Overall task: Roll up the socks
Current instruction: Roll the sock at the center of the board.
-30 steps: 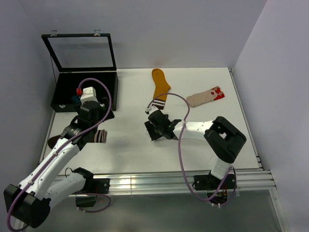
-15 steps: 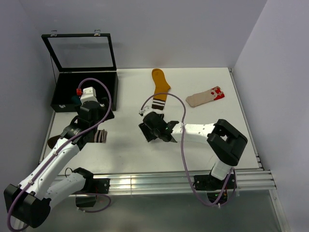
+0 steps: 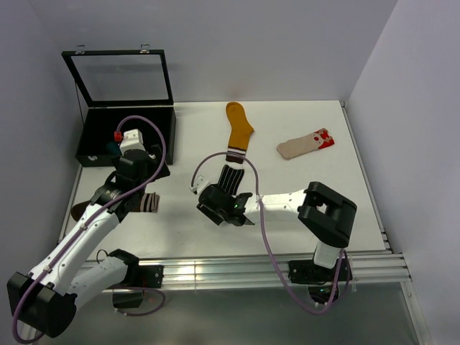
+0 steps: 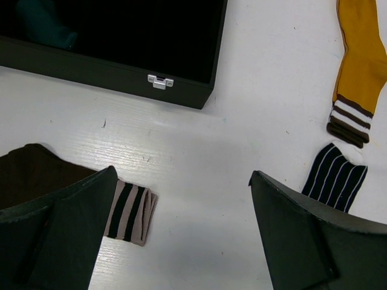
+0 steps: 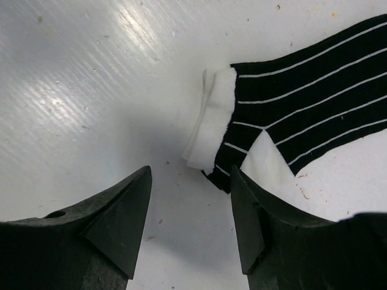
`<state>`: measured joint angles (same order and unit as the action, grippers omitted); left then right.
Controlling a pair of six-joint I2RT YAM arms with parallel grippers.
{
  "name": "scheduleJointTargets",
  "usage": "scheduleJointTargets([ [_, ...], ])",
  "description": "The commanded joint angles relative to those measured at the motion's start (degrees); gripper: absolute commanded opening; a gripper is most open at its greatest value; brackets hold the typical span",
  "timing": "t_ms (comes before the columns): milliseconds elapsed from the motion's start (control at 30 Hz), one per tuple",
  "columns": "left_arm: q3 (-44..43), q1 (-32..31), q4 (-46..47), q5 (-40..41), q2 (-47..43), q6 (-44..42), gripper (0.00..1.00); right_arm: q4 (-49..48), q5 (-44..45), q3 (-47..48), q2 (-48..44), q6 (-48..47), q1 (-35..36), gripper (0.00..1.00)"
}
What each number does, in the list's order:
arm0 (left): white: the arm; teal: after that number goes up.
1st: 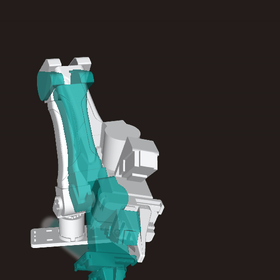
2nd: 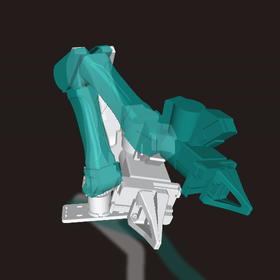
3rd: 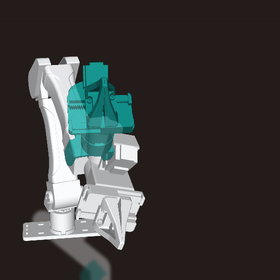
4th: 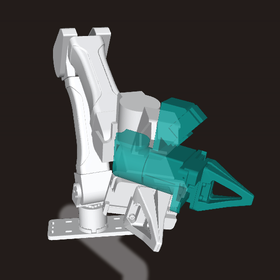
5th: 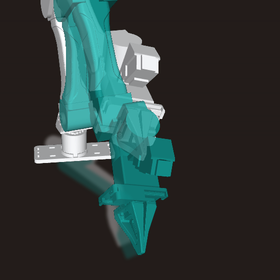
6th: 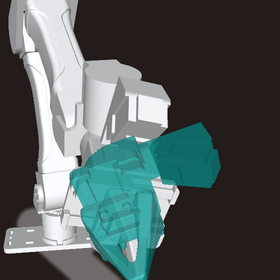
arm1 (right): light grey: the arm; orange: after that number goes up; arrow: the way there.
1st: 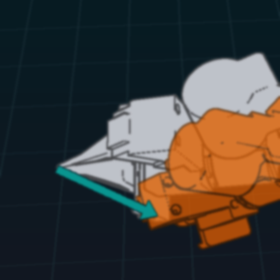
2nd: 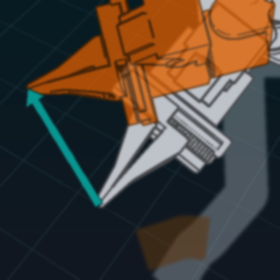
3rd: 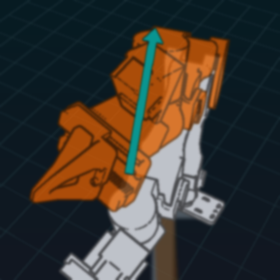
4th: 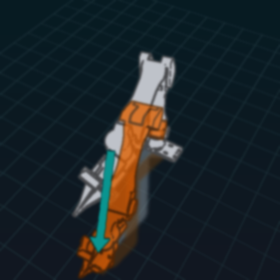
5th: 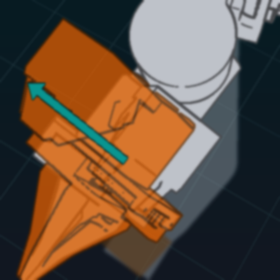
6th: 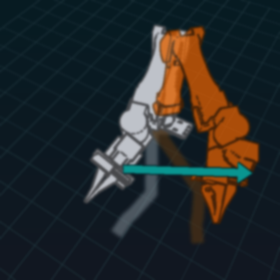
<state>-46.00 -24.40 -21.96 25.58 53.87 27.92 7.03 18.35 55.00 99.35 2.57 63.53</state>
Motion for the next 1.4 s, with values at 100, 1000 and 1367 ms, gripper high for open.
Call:
scheduleJointTargets([
  [100, -2.69, 0.41, 0.42, -0.97, 0.19, 0.47, 0.98, -0.43, 5.82, 2.57, 3.12, -3.78, 0.72, 0.62],
  [1000, -2.69, 0.67, -0.02, -2.64, 0.71, 1.96, 0.97, -6.59, 2.67, 1.78, 6.21, -4.94, -0.24, 0.00],
  [1367, -1.20, -1.08, 0.51, -8.36, 6.16, 11.80, 0.91, -12.81, -20.43, -0.07, -2.05, 6.47, -7.97, 0.00],
])
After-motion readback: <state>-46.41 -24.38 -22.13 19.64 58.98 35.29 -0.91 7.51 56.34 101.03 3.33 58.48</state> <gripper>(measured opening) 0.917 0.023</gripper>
